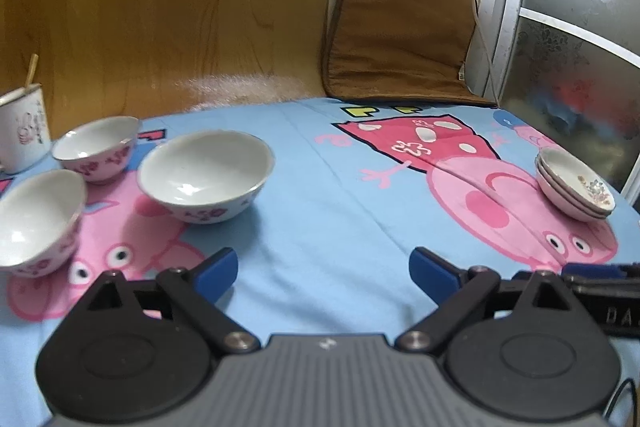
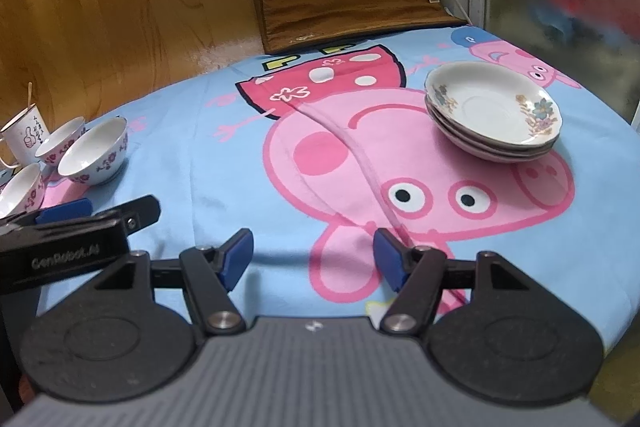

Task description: Organize plates and bowls

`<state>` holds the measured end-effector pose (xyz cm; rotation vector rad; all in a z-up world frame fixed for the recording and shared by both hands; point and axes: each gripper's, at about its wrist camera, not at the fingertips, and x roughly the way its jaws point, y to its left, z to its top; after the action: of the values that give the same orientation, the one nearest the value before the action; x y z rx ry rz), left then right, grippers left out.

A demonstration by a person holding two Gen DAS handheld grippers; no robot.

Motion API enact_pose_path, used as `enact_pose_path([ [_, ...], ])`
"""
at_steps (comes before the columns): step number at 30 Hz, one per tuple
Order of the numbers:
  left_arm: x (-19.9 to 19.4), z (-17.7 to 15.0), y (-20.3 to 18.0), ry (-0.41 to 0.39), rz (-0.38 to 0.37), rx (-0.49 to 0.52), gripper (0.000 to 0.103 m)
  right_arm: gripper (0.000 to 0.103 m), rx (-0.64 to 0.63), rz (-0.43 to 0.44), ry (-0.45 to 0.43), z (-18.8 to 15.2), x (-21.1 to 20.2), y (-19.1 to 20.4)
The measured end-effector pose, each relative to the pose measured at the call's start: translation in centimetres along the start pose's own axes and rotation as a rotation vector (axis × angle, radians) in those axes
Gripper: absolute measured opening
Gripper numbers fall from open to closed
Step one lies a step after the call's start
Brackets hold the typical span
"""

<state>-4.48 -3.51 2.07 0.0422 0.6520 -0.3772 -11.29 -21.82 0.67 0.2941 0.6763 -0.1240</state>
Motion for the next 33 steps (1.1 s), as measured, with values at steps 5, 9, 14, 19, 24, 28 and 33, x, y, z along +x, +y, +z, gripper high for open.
enact_pose_path([
  [5,-1.8,-0.9,2.2,-0.003,0.038,-0.052,0.096,0.069,-0.027,0.025,-0.011,0.2,0.2,0.5],
  [9,-3.3,-1.5,4.4,-0.032,0.102,-0.081,0.096,0.069,-0.065,0.062,-0.011,0.7,0.7,1.8],
  [14,-4.5,-1.7,6.8,-0.098,0.177,-0.137,0.094,0.069,-0.118,0.155,-0.024,2.4,1.2,4.4],
  [19,-4.7,-1.6,8.5,-0.121,0.151,-0.233,0.085,0.065,-0.119,0.285,-0.004,5.9,2.6,7.5],
  [24,-5.0,-1.8,9.8,-0.132,0.128,-0.302,0.074,0.050,-0.081,0.364,0.061,9.2,5.7,10.4],
  [28,-4.9,-1.9,10.4,-0.130,0.100,-0.336,0.067,0.037,-0.083,0.352,0.138,10.3,9.3,12.3],
  [33,-4.7,-2.0,10.9,-0.123,0.054,-0.370,0.058,0.009,-0.042,0.381,0.265,9.6,12.4,13.1],
])
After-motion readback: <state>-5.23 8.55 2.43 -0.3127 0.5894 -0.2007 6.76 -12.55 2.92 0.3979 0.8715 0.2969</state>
